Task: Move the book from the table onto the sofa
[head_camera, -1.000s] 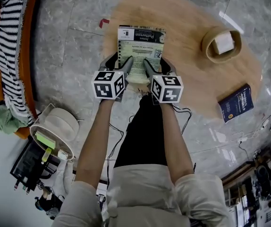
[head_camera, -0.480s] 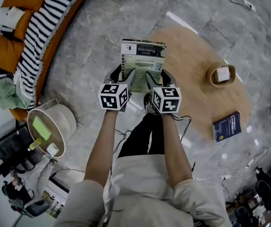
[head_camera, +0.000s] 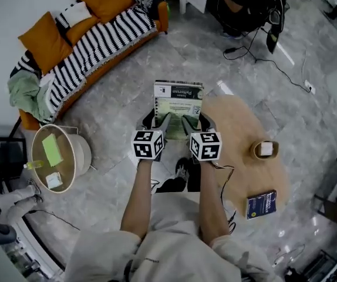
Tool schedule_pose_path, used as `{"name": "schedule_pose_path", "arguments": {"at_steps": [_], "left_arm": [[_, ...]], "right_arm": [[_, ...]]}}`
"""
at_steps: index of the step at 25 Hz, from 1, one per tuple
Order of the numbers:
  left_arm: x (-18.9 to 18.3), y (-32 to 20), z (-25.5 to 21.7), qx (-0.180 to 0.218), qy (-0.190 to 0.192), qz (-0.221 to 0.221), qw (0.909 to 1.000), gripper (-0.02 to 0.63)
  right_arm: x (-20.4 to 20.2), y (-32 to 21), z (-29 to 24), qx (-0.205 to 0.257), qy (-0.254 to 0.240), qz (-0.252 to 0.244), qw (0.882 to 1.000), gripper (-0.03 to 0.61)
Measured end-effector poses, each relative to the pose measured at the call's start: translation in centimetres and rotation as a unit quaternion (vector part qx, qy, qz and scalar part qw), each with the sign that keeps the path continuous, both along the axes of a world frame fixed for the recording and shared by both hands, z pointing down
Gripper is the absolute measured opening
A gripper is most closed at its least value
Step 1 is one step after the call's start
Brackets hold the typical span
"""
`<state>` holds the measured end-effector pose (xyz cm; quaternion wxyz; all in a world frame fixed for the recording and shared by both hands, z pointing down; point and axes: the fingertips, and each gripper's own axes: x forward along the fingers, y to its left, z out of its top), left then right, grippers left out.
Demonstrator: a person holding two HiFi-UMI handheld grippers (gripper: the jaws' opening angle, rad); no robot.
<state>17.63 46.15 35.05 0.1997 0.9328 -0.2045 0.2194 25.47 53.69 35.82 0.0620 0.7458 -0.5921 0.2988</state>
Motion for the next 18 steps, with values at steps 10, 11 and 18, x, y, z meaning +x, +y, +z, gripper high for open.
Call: {"name": "schedule_pose_path", "arguments": {"at_steps": [10,11,18], "left_arm": [[-10.7,-4.2,-4.0,0.000,0.029,-0.129,0.9912,0.242],[-11.5,-4.5,-4.2,0.000,0.034,-0.138,0.9899,0.242],[-16.7,-6.7,-5.5,0.011,0.043,-0.198,0.9792,0.242]], "right_arm": [[-8.9,-6.3,-4.4,0.003,0.014,-0.116,0.993,0.233],[-9.6,-6.8,-4.6,0.003,0.017,-0.125,0.992,0.232],[-14.2,-10.2,-5.8,0.010,0.015,-0.182,0.983,0.233]]}}
